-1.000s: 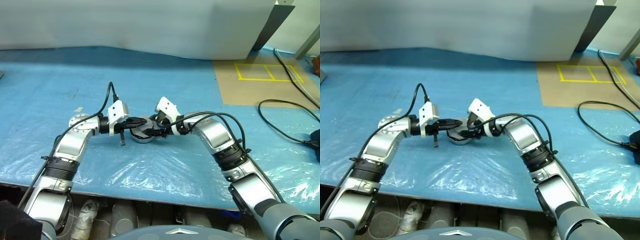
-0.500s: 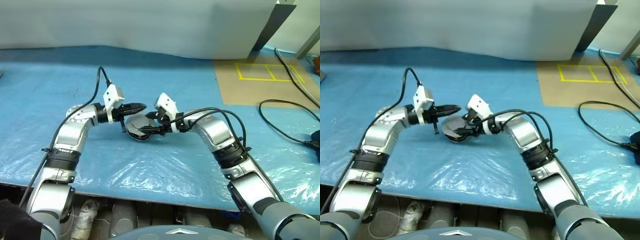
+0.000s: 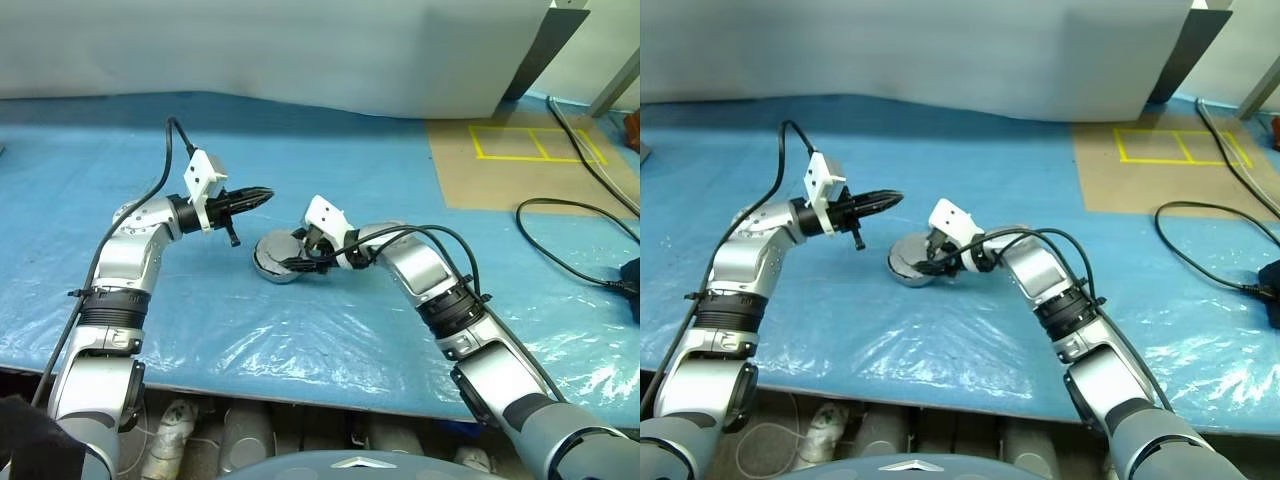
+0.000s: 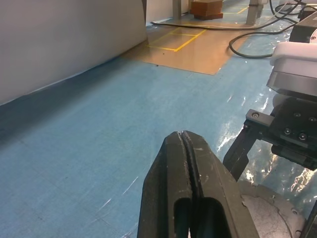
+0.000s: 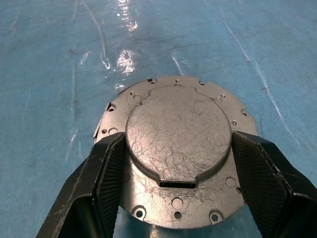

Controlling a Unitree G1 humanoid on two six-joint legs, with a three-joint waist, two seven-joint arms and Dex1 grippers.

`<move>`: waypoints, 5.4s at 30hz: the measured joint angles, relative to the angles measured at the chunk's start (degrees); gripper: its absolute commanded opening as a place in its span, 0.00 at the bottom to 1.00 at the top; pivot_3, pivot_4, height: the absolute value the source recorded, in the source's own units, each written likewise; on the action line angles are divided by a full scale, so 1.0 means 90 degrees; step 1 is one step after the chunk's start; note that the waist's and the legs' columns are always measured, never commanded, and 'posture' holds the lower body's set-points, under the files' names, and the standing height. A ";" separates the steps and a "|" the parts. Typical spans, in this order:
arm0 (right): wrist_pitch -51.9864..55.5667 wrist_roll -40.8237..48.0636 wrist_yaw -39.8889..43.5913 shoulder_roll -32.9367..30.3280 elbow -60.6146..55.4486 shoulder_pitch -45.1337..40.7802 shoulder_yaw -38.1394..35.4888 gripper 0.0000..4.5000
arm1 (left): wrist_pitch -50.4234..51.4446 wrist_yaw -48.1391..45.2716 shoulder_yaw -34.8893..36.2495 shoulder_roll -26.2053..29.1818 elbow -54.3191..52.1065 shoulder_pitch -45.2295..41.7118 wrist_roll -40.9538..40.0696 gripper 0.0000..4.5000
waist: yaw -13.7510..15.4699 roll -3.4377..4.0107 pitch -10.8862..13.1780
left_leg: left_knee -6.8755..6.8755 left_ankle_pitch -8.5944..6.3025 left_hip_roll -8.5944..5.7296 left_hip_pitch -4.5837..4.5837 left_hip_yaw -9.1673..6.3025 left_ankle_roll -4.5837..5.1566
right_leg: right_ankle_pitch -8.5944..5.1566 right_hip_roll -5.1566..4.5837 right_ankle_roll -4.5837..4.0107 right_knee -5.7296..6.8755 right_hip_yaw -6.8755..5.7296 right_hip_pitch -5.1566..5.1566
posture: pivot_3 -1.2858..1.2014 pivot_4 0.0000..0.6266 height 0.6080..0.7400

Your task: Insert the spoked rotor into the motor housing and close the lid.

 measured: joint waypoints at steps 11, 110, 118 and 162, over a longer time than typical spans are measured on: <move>0.1306 0.0531 -0.0188 0.0537 0.0080 -0.0429 -0.0490 0.66 | 0.0083 0.0040 0.0011 0.0000 -0.0047 0.0160 -0.0043 0.00 | 0.0032 0.0000 0.0000 | -0.0007 0.0000 0.0000 -0.0016 -0.0001 -0.0001 | 0.0001 0.0000 0.0001 -0.0001 -0.0006 -0.0010 | 0.52 0.24 1.00; -0.1061 0.0233 -0.0176 0.0736 0.0939 0.0054 -0.0709 0.66 | -0.0062 0.0324 0.0165 0.0383 -0.0280 0.0738 0.0067 0.00 | -0.0111 -0.0008 0.0002 | 0.0008 0.0001 0.0001 -0.0050 -0.0004 -0.0001 | 0.0002 0.0000 -0.0001 0.0011 -0.0008 -0.0045 | 0.52 0.24 1.00; -0.1155 0.0093 -0.0423 0.0902 0.1067 0.0054 -0.0654 0.66 | -0.0063 0.0303 0.0141 0.0379 -0.0278 0.0729 0.0067 0.00 | -0.0114 -0.0008 0.0002 | 0.0004 0.0000 0.0001 -0.0050 -0.0004 -0.0001 | 0.0003 0.0001 0.0000 0.0011 -0.0009 -0.0045 | 0.52 0.24 1.00; -0.1417 -0.0553 -0.1044 0.1583 0.2645 -0.0915 -0.0559 0.66 | -0.0063 0.0339 0.0131 0.0342 -0.0261 0.0730 0.0076 0.00 | -0.0127 -0.0010 0.0001 | 0.0023 0.0000 0.0005 -0.0024 -0.0001 -0.0002 | 0.0005 0.0000 -0.0005 0.0019 -0.0004 -0.0023 | 0.52 0.24 1.00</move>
